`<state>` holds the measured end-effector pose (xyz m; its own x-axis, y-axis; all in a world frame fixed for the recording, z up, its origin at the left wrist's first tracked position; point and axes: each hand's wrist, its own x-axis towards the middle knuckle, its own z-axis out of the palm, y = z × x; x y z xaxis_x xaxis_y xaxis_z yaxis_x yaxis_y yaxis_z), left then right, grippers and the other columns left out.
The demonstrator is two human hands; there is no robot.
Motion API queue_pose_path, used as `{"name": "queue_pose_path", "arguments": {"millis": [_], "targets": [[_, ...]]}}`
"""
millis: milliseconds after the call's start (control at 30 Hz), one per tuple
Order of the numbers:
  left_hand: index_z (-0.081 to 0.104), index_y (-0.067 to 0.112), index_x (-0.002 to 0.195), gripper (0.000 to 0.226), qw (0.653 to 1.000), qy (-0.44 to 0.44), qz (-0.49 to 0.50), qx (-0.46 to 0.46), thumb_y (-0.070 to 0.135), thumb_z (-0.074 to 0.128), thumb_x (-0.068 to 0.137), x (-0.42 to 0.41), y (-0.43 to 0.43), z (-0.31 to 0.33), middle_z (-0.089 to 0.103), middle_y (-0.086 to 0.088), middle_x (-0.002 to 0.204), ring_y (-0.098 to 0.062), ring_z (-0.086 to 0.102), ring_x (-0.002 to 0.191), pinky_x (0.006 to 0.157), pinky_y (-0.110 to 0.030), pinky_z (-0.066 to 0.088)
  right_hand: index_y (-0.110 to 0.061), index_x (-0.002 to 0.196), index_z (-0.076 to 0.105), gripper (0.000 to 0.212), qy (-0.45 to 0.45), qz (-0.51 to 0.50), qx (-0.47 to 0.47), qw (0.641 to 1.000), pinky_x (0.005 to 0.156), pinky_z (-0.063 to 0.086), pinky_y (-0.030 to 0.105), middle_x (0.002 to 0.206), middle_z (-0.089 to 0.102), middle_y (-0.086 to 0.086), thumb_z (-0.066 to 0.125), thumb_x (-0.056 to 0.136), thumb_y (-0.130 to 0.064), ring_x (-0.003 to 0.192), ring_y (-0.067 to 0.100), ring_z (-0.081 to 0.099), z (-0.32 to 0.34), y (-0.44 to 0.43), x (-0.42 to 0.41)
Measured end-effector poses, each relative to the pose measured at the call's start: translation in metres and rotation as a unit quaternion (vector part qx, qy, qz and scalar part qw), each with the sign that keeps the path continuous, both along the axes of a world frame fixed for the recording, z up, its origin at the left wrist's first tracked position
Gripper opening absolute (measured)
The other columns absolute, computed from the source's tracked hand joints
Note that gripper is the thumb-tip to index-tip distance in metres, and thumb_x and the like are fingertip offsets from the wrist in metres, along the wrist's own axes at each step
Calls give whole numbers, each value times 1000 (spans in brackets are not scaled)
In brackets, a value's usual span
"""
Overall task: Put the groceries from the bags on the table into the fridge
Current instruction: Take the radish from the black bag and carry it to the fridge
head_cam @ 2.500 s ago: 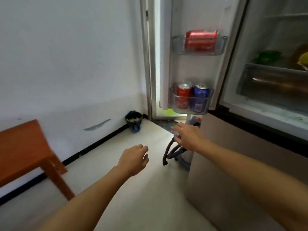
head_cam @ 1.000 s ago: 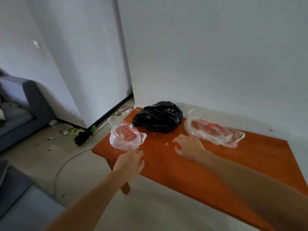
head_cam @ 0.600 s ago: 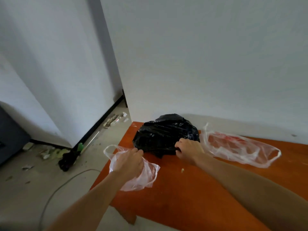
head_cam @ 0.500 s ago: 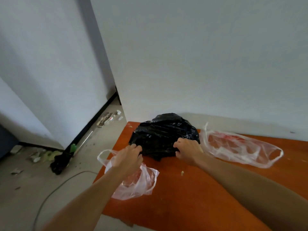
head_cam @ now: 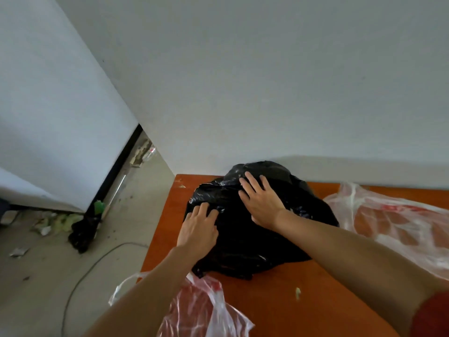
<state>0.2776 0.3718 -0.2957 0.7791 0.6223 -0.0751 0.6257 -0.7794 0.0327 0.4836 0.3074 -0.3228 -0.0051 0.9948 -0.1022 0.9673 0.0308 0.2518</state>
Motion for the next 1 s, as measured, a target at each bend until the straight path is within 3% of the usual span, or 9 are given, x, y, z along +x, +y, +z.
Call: {"name": "queue_pose_path", "arguments": {"millis": [233, 333, 433, 533, 600, 667, 767, 867, 1000], "targets": [[22, 24, 148, 77, 995, 92, -37, 7, 48, 60, 86, 36, 67, -54, 7, -14, 158, -34, 5, 146, 116, -48, 15, -5, 152, 0, 103, -52, -62, -74, 994, 109, 7, 69, 158, -6, 26, 57, 84, -57, 144, 49, -6, -50, 47, 16], [-3, 27, 151, 99, 990, 138, -36, 11, 57, 60, 82, 45, 93, -78, -7, -15, 159, -36, -5, 146, 114, -57, 14, -5, 152, 10, 80, -23, -89, -58, 994, 109, 20, 64, 156, 13, 28, 52, 94, -39, 141, 45, 20, -58, 56, 23], [-17, 31, 149, 101, 991, 132, -9, -30, 46, 62, 86, 46, 107, -92, -4, -13, 159, -36, 2, 146, 110, -56, 24, -7, 143, 37, 54, 20, -105, -58, 993, 94, 44, 47, 143, 42, 21, 55, 92, -18, 124, 37, 47, -53, 70, 29], [-3, 31, 152, 77, 995, 79, -28, -56, 27, 50, 96, 41, 116, -92, 13, -8, 158, -33, 17, 143, 107, -50, 31, -13, 119, 55, 32, 104, -133, -53, 984, 78, 49, 38, 112, 61, 7, 49, 89, -4, 102, 26, 56, -30, 86, 43], [25, 26, 151, 58, 995, -3, -34, -96, 22, 47, 98, 36, 128, -90, 33, -6, 152, -32, 36, 134, 100, -47, 39, -20, 118, 57, 34, 146, -177, -33, 973, 69, 47, 35, 96, 65, 4, 47, 90, -4, 89, 26, 60, -14, 98, 51], [60, 14, 125, 30, 979, -121, 16, -166, 16, 49, 96, 30, 143, -87, 63, -10, 119, -34, 60, 102, 79, -39, 49, -26, 124, 56, 39, 188, -212, -2, 959, 68, 44, 34, 99, 67, 5, 48, 91, -6, 90, 28, 61, -5, 108, 52], [66, 6, 94, 22, 942, -153, 149, -258, 7, 44, 95, 25, 165, -87, 64, -7, 80, -24, 57, 70, 56, -29, 39, -22, 127, 52, 39, 188, -215, -17, 958, 81, 47, 37, 116, 62, 6, 55, 89, -17, 103, 29, 58, -2, 120, 39], [65, 3, 95, 23, 936, -104, 202, -267, 1, 42, 91, 19, 178, -88, 55, -5, 72, -19, 50, 62, 51, -28, 37, -18, 128, 54, 51, 145, -89, 31, 985, 95, 42, 44, 130, 53, 12, 66, 79, -27, 121, 33, 47, -10, 118, 15], [63, 14, 88, 18, 952, -62, 197, -224, 3, 50, 86, 10, 184, -93, 63, -5, 76, -25, 59, 66, 58, -36, 52, -14, 101, 67, 22, 125, 147, 162, 968, 94, 42, 48, 134, 54, 19, 56, 81, -12, 127, 36, 47, -31, 117, -30]]}}
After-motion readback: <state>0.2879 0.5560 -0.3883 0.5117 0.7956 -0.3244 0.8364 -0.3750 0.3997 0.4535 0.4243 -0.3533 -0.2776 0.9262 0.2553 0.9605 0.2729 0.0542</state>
